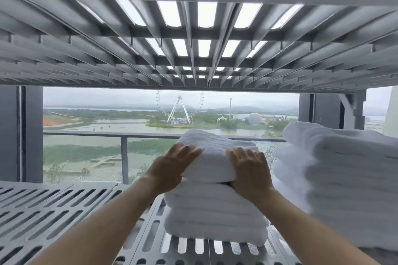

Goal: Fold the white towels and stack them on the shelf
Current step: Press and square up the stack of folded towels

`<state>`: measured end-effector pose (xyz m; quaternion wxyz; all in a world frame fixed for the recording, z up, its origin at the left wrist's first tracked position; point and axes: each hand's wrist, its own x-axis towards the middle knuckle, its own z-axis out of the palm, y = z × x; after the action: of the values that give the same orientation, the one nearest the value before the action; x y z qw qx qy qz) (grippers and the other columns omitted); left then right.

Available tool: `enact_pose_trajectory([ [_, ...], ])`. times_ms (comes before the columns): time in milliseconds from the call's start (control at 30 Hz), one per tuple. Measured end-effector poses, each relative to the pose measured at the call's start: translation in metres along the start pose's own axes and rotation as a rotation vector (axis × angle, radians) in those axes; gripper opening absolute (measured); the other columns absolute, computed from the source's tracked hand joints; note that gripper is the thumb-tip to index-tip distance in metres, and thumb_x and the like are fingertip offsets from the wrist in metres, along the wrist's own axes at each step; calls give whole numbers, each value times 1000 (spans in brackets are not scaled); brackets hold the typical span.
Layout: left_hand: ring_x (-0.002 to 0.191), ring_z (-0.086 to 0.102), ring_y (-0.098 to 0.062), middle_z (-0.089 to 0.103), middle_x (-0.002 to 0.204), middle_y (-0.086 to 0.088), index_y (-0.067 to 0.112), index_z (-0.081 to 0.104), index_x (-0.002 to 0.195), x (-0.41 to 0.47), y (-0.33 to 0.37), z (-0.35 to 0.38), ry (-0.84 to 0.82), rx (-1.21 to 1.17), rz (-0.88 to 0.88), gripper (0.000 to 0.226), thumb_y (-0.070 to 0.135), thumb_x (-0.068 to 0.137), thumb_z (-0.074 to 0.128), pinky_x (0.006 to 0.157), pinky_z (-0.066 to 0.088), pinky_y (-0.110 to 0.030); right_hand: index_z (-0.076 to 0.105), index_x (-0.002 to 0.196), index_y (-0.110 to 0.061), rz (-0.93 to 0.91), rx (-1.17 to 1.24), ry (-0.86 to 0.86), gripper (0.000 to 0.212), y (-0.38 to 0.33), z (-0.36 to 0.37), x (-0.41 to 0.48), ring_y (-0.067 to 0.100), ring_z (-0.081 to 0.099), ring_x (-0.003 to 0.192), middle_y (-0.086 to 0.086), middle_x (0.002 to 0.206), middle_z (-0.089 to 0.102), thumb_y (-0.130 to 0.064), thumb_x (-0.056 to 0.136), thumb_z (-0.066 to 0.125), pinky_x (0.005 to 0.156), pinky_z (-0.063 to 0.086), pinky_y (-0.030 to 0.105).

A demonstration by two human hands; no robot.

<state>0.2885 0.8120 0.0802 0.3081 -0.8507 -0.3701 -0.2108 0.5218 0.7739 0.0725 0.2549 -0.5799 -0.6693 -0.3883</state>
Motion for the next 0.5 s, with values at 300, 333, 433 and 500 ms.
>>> enact_pose_trajectory([
  [300,139,3,-25,4,153,1,29,-13,145,-14,2,8,-118,-33,3,107,50,69,59,92,49,-39,7,142,-24,-108,153,-334,101,9,-4,-2,24,21,130,2,141,23,-65,59,49,105,15,43],
  [333,139,0,-25,1,153,2,29,-17,144,-13,5,8,-137,-7,-20,110,51,69,61,93,49,-39,0,143,-26,-114,159,-350,109,8,-5,-4,24,18,132,2,143,18,-69,56,50,107,12,42],
  [433,140,-1,-26,-2,153,2,29,-21,143,-8,14,10,-176,33,-87,118,46,68,68,91,50,-39,-13,143,-28,-127,142,-352,125,6,-4,-13,27,7,138,3,149,6,-69,52,63,112,5,44],
  [500,139,2,-29,0,152,1,28,-20,143,-6,22,9,-186,59,-126,121,41,67,72,90,50,-39,-18,142,-27,-105,140,-330,127,5,-3,-18,28,0,140,3,151,1,-66,54,65,113,-1,45],
])
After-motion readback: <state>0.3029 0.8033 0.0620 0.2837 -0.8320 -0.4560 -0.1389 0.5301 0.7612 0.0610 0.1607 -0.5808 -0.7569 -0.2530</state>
